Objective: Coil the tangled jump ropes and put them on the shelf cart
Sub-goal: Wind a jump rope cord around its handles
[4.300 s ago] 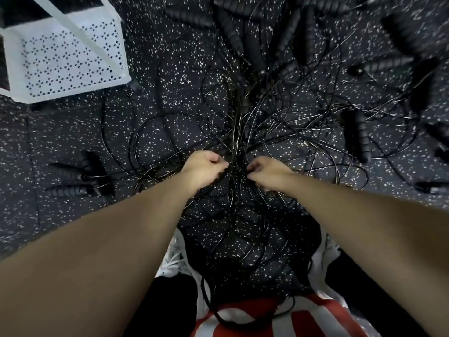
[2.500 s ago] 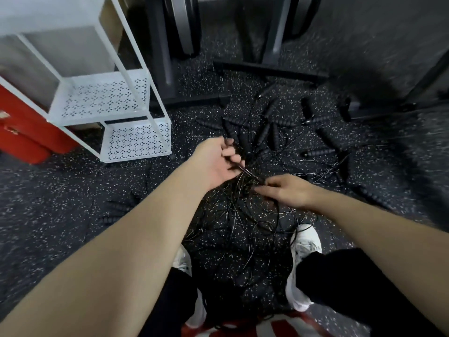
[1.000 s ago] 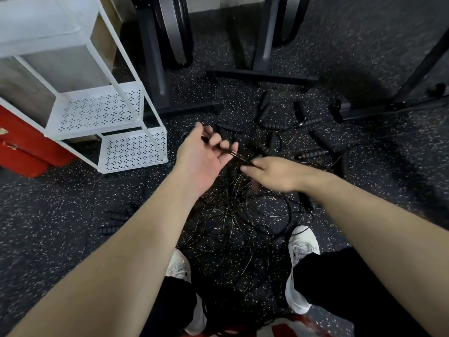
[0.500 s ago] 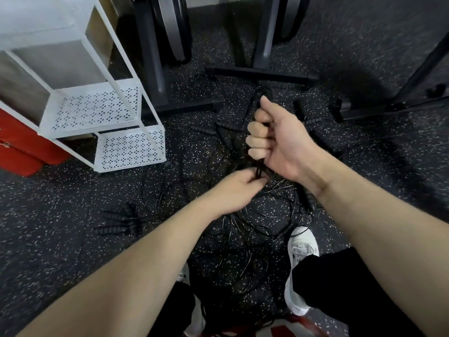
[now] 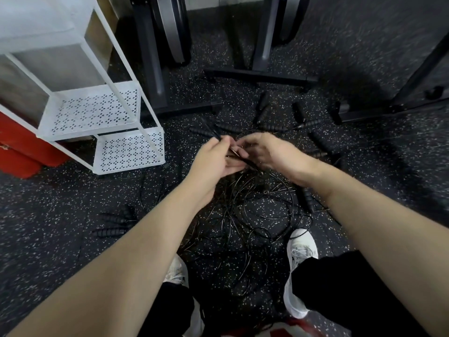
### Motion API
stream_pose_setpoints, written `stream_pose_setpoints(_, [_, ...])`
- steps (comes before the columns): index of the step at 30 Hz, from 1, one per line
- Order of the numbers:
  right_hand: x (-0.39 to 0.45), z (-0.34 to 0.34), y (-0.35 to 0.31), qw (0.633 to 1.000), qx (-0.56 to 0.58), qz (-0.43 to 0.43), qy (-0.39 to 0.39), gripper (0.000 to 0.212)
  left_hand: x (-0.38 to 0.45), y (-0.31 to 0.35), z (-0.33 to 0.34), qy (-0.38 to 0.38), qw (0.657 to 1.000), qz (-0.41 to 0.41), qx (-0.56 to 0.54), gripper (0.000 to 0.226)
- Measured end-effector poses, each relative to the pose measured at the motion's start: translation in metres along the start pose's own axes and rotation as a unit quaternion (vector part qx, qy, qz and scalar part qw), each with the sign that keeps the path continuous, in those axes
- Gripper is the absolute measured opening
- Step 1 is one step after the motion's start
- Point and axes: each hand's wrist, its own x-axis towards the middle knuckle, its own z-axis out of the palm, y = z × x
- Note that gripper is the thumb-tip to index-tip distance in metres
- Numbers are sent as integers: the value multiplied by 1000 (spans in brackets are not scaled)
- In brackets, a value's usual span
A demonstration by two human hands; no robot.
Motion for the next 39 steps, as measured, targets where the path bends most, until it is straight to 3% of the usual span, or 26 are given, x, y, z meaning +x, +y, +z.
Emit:
stream_pose_setpoints(5, [-6, -13, 7, 981, -186, -19, -43, 19, 3, 14, -9, 27, 986, -11, -163, 21])
stream_pose_setpoints(8, [-9, -13, 10, 954, -292, 17, -59, 35, 6, 18, -15, 23, 970, -25, -242, 22])
stream_pose_setpoints(13, [-5, -1, 7, 965, -263, -12, 14, 55, 5, 18, -20, -8, 963, -8, -269, 36])
stream_pose_setpoints(16, [-2, 7, 2, 987, -150, -37, 42, 48, 4, 11, -14, -45, 983, -25, -175, 43])
stream_pose_setpoints(19, [1, 12, -7, 997, 8, -36, 66, 45, -1, -2, -1, -99, 994, -35, 35, 37])
stream_pose_setpoints(22, [2, 18, -19, 984, 159, -40, 75, 49, -9, -15, 10, -190, 951, -34, 243, 43])
stream_pose_setpoints(24, [2, 21, -27, 960, 268, -22, 73, 49, -10, -26, 16, -225, 910, -14, 348, 24])
stream_pose_setpoints(25, [1, 21, -30, 949, 307, -16, 74, 50, -11, -31, 19, -228, 898, -3, 376, 17])
stream_pose_setpoints(29, [1, 14, -32, 924, 373, -12, 84, 50, -9, -39, 24, -183, 892, 11, 412, 33])
stream_pose_setpoints(31, [1, 10, -30, 937, 340, 0, 80, 53, -6, -40, 22, -161, 908, 5, 386, 32])
stream_pose_setpoints(35, [9, 9, -9, 985, 154, 53, 52, 76, -3, -30, 19, -123, 958, -4, 259, 35])
stream_pose_setpoints(39, [3, 8, 1, 998, 7, 66, 13, 88, 2, -7, 10, -60, 992, -11, 111, 32])
